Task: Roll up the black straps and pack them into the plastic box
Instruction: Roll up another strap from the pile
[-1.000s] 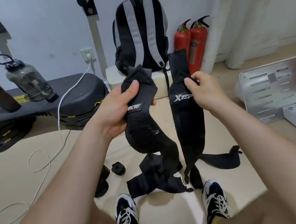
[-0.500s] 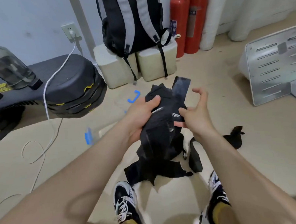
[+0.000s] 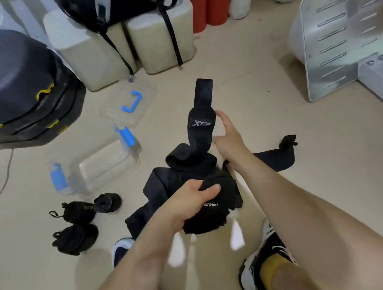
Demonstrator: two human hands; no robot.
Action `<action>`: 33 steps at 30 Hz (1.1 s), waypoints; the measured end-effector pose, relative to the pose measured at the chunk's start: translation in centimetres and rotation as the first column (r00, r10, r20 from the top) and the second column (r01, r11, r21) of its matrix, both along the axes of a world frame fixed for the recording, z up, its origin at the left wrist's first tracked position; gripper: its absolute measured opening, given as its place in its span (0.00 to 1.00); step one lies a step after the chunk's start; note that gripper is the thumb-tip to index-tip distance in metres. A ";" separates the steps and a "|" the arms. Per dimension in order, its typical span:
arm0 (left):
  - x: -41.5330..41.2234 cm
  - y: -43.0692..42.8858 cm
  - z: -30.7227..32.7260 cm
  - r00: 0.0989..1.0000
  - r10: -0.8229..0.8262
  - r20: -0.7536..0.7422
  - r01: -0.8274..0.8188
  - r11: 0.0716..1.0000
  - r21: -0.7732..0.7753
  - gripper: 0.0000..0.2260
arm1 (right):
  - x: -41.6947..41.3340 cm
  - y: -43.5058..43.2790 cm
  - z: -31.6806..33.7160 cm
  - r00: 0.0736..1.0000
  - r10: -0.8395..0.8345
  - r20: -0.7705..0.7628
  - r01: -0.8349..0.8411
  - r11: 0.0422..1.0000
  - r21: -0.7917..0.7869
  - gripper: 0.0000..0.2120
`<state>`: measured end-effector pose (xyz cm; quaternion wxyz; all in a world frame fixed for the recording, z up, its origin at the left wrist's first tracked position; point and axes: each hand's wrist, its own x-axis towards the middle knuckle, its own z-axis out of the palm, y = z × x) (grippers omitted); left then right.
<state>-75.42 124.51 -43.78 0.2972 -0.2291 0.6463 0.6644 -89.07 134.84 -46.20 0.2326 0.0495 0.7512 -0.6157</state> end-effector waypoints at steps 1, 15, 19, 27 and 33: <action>-0.1 0.2 -1.2 1.000 0.026 0.018 -0.025 0.999 -0.040 0.11 | 0.5 1.1 -1.9 0.999 -0.014 0.035 0.008 0.988 0.157 0.29; 1.3 -1.2 -5.7 0.901 0.389 0.192 -0.429 0.864 0.262 0.17 | 4.2 4.7 -8.8 0.798 -0.069 0.599 0.269 0.930 -0.252 0.18; 0.7 -1.9 -0.9 0.838 0.498 0.223 -0.523 0.615 0.590 0.22 | 3.4 4.9 0.3 0.882 0.336 0.331 -0.149 0.864 -0.480 0.16; 1.1 -1.6 9.2 0.875 0.483 -0.042 -0.413 0.787 0.459 0.21 | 8.4 4.6 11.5 0.861 0.497 0.108 -0.446 0.839 -0.311 0.07; 5.0 -0.7 12.2 0.803 0.587 -0.105 -0.485 0.745 0.459 0.19 | 13.3 7.1 13.9 0.852 0.498 0.161 -0.435 0.845 -0.312 0.04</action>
